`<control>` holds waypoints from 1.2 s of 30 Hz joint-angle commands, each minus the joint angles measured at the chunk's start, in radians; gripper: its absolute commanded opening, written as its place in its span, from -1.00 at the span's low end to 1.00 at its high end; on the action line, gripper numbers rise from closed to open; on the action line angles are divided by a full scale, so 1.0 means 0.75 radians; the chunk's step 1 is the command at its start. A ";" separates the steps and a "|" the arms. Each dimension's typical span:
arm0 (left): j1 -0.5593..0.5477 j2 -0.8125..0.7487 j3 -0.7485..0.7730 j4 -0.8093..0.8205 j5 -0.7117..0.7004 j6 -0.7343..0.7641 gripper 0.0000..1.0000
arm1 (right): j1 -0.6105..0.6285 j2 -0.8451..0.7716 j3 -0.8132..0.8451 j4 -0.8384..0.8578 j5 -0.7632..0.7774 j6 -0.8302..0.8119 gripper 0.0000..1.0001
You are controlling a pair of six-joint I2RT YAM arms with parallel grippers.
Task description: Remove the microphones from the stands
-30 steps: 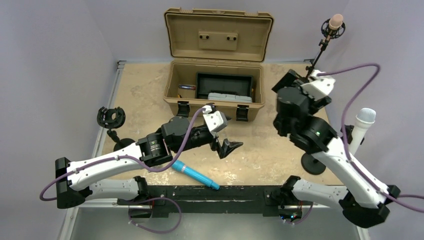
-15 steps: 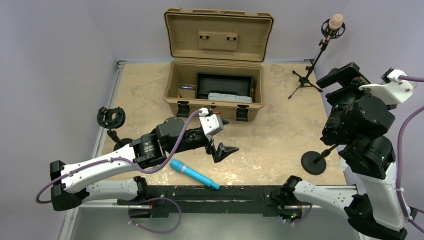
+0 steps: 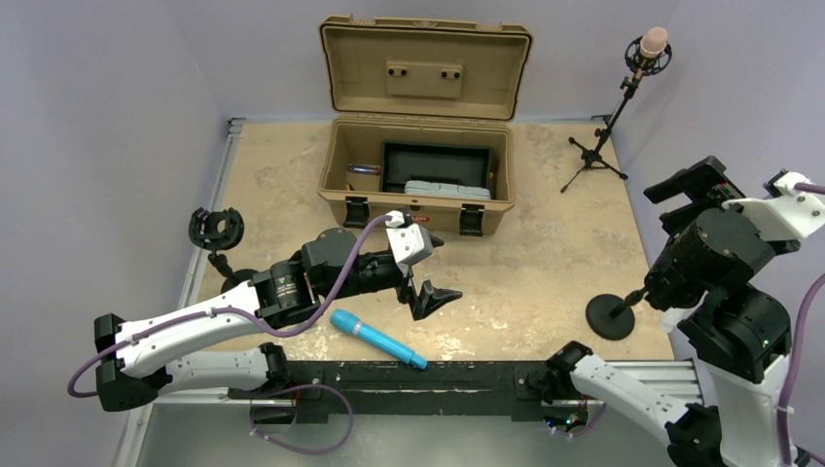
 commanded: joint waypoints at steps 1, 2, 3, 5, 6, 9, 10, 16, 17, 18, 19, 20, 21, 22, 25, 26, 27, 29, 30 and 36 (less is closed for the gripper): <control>0.001 -0.032 0.055 0.031 0.019 -0.042 1.00 | -0.118 -0.023 -0.104 -0.045 -0.044 0.120 0.97; 0.001 -0.034 0.053 0.033 0.021 -0.043 1.00 | -0.155 -0.022 -0.125 -0.043 -0.053 0.136 0.97; 0.001 -0.036 0.052 0.035 0.019 -0.045 1.00 | -0.188 -0.018 -0.145 -0.044 -0.052 0.142 0.97; 0.001 -0.034 0.052 0.033 0.015 -0.044 1.00 | -0.246 -0.014 -0.205 -0.043 -0.012 0.135 0.97; 0.001 -0.035 0.053 0.034 0.012 -0.043 1.00 | -0.272 -0.016 -0.246 -0.041 0.012 0.133 0.97; -0.001 -0.042 0.053 0.029 0.007 -0.040 1.00 | -0.321 -0.028 -0.309 -0.034 0.004 0.112 0.97; -0.001 -0.046 0.053 0.029 0.006 -0.039 1.00 | -0.333 -0.027 -0.336 -0.036 0.015 0.100 0.97; -0.006 -0.058 0.055 0.025 0.005 -0.037 1.00 | -0.393 -0.022 -0.399 -0.023 0.035 0.078 0.97; -0.007 -0.060 0.053 0.027 0.006 -0.037 1.00 | -0.396 -0.026 -0.426 -0.006 0.046 0.056 0.97; -0.009 -0.064 0.050 0.029 0.006 -0.038 1.00 | -0.405 -0.030 -0.446 0.019 0.044 0.026 0.97; -0.009 -0.065 0.049 0.032 0.005 -0.040 1.00 | -0.420 -0.033 -0.463 0.036 0.037 0.001 0.97; -0.010 -0.067 0.051 0.031 0.005 -0.043 1.00 | -0.436 -0.039 -0.475 0.054 0.037 -0.021 0.97; -0.011 -0.069 0.053 0.030 0.006 -0.046 1.00 | -0.448 -0.043 -0.480 0.065 0.038 -0.042 0.97; -0.011 -0.074 0.053 0.031 0.011 -0.050 1.00 | -0.457 -0.044 -0.478 0.065 0.044 -0.052 0.97; -0.013 -0.089 0.053 0.038 0.031 -0.068 1.00 | -0.486 -0.057 -0.480 0.069 0.061 -0.067 0.97; -0.014 -0.090 0.053 0.040 0.040 -0.073 1.00 | -0.490 -0.071 -0.499 0.089 0.073 -0.088 0.97; -0.014 -0.094 0.052 0.043 0.044 -0.077 1.00 | -0.493 -0.088 -0.535 0.116 0.080 -0.121 0.97; -0.014 -0.094 0.035 0.066 0.041 -0.084 1.00 | -0.496 -0.118 -0.571 0.156 0.096 -0.168 0.97; -0.014 -0.090 0.034 0.067 0.041 -0.087 1.00 | -0.498 -0.131 -0.581 0.170 0.104 -0.183 0.97; -0.014 -0.040 0.036 0.079 0.076 -0.123 1.00 | -0.500 -0.163 -0.603 0.282 0.212 -0.324 0.97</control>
